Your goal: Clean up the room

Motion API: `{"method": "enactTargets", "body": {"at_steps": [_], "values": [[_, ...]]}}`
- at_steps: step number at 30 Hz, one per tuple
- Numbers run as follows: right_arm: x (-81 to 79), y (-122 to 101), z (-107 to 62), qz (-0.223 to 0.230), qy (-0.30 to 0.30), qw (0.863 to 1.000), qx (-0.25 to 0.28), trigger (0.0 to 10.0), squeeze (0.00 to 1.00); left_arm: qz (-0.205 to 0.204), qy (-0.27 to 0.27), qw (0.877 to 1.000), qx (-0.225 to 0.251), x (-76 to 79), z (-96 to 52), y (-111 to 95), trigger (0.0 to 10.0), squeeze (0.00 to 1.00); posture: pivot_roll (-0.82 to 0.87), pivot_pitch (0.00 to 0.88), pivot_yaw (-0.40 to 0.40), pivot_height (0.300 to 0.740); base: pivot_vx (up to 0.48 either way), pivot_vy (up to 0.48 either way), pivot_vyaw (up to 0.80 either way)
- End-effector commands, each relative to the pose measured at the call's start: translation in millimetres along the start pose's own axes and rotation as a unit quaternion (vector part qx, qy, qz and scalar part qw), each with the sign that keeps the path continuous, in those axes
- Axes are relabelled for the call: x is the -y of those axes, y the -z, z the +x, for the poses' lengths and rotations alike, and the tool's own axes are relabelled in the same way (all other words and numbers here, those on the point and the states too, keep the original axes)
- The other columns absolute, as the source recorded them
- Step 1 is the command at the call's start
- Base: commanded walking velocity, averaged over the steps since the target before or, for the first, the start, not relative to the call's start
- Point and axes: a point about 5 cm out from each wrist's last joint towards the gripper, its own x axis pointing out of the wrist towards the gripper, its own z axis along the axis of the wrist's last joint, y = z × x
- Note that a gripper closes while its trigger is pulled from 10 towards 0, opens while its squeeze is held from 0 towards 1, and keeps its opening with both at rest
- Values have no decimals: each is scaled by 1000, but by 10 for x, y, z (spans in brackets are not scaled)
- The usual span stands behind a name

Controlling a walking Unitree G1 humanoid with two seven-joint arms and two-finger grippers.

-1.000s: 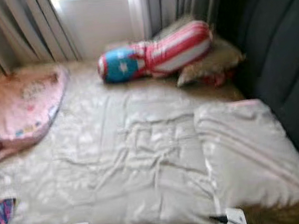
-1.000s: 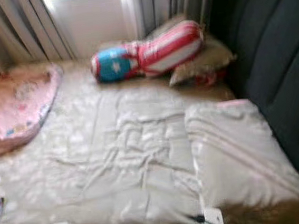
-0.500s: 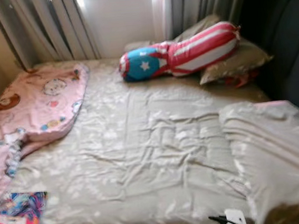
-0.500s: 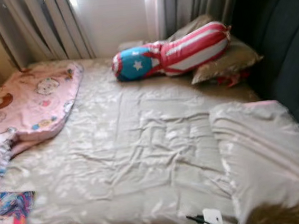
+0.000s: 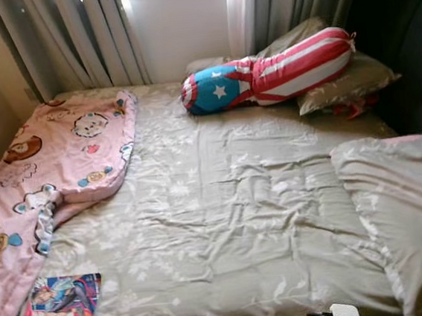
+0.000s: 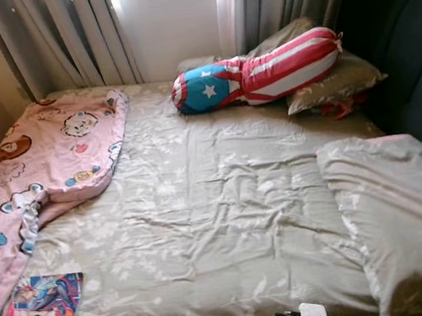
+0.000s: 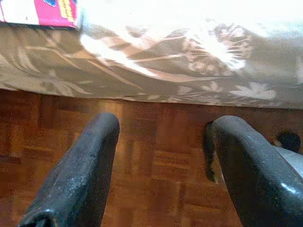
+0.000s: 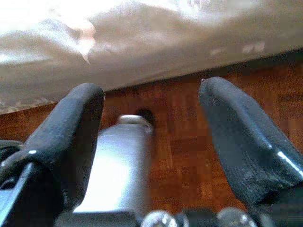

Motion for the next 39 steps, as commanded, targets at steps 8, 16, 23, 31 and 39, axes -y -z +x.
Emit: {"method": "enactTargets", "body": {"at_steps": [8, 16, 23, 31, 39], "values": [[-85, -12, 19, 3, -4, 1000, -2, 10000, 0, -4, -4, 1000, -3, -26, -3, 9, 10000, 0, -53, 0, 10, 740, 0, 357, 0], [-224, -14, 40, -7, -15, 1000, -4, 10000, 0, -5, -5, 1000, -4, -37, -6, 14, 10000, 0, -52, 0, 10, 740, 0, 358, 475], [-210, 23, 28, 1, -13, 1000, -6, 10000, 0, -6, -6, 1000, -6, -46, -9, 26, 10000, 0, -52, 0, 10, 740, 0, 356, 0], [76, 130, -49, 4, -1, 1000, -12, 10000, 0, -5, -5, 1000, -7, -39, -10, 32, 10000, 0, -53, 0, 11, 740, 0, 353, 0], [54, -52, 7, 2, -2, 1000, -5, 10000, 0, -5, -4, 1000, -7, -27, -8, 30, 10000, 0, -52, 0, 10, 740, 0, 354, 0]]}}
